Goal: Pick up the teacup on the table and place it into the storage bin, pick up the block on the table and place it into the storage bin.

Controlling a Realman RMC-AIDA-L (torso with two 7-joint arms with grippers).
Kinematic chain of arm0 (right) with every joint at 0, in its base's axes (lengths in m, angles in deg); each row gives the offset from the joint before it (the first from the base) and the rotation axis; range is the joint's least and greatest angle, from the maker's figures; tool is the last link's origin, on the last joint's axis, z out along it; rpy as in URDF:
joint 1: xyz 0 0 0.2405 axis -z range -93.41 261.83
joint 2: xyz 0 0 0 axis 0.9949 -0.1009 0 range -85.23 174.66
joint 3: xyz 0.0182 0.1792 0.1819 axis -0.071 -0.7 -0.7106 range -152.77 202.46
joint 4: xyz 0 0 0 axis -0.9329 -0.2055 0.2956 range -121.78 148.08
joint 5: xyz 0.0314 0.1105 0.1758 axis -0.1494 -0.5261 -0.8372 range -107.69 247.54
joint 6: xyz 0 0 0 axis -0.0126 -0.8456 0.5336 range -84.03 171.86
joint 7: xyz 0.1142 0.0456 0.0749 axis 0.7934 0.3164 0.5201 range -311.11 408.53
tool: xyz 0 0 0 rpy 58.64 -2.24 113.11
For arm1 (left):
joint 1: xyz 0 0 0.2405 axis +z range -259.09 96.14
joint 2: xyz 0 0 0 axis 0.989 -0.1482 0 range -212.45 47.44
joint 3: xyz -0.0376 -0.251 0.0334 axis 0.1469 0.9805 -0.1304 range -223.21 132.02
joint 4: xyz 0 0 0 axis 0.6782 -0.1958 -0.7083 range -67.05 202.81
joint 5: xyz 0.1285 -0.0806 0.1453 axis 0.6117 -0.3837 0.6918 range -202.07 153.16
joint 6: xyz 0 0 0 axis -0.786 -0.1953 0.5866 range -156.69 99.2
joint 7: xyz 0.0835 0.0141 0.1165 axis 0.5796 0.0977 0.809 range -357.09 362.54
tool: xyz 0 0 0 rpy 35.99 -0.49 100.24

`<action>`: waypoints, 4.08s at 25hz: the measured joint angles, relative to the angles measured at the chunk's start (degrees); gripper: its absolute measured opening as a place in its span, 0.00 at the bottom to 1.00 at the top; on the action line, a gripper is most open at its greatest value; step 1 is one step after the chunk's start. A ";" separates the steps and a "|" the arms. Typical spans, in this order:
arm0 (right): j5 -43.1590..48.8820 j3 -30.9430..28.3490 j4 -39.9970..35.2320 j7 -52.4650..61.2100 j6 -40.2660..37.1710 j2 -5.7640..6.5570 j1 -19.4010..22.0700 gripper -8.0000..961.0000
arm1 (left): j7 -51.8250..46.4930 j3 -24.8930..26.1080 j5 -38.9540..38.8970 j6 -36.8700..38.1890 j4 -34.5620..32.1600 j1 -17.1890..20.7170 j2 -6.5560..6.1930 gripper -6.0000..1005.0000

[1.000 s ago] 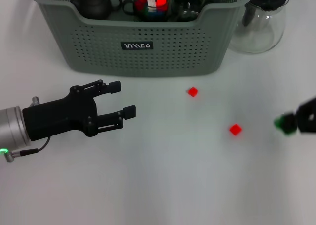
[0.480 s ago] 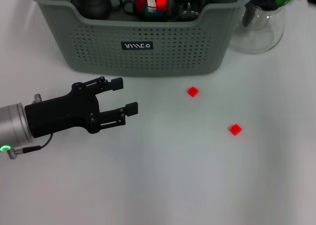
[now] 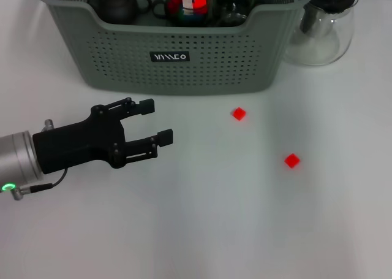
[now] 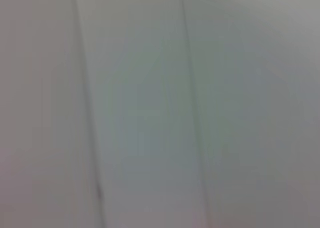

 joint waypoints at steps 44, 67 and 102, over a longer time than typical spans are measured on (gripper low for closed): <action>-0.90 9.34 -0.31 -1.53 0.96 0.16 -1.38 0.72 | 1.49 1.40 -2.44 -0.37 1.52 0.65 0.32 0.78; -10.09 -29.11 33.05 -48.74 -43.54 0.35 26.81 0.77 | 25.40 -0.41 -3.23 -13.83 19.01 -6.22 2.19 0.77; -9.72 -31.09 35.84 -48.43 -44.12 0.61 26.50 0.77 | 57.90 30.58 -4.89 -57.95 49.84 -17.00 2.33 0.51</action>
